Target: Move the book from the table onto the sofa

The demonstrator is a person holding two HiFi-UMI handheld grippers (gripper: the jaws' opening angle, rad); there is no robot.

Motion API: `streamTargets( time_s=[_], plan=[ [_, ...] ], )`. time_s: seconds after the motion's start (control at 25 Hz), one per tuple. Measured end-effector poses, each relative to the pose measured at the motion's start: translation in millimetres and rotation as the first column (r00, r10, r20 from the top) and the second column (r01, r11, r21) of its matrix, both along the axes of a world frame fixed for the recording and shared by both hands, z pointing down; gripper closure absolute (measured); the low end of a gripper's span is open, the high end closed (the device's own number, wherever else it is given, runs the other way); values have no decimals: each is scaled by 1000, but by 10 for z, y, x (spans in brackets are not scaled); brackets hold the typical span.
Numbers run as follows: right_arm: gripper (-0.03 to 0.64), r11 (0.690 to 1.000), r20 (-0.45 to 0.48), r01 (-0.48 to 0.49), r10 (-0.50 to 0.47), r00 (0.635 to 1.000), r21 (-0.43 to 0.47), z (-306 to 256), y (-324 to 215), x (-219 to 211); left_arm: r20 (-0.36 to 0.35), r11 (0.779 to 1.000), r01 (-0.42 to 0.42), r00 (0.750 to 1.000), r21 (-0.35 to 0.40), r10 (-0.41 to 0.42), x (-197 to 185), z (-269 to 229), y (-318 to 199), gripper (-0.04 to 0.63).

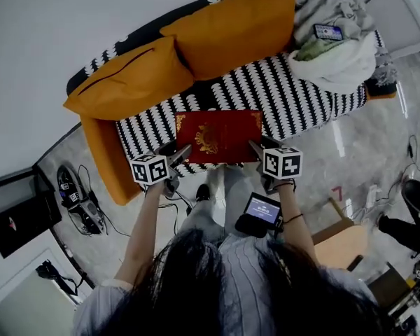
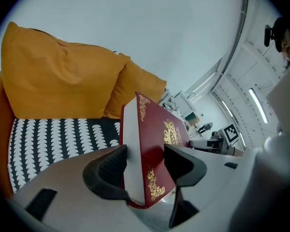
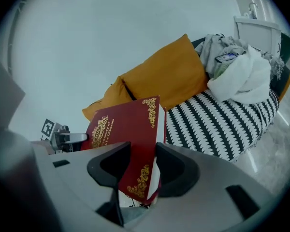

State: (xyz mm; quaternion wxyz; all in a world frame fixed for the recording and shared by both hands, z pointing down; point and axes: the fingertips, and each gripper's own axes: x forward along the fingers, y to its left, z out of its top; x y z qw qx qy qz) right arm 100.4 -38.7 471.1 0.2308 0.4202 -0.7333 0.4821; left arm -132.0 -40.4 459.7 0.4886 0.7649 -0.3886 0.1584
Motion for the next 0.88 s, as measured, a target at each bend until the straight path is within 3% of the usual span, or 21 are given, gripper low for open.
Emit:
streamTargets(
  time_s=[0.36,0.6,0.88],
  plan=[
    [440,998,-2,47,-47,999,-50,719,-406,-27,27,997,15,1000,-76,-13,-8,716,-315,344],
    [442,994,-4,92,-92,996,-62,1194,-573,-33,75,992,-38,996,-121,47,11,1142,-417,350],
    [442,992,-19,85,-87,996,-88,1907,-839,-40,125,985,-38,990,-170,60,18,1786,-674,351]
  ],
)
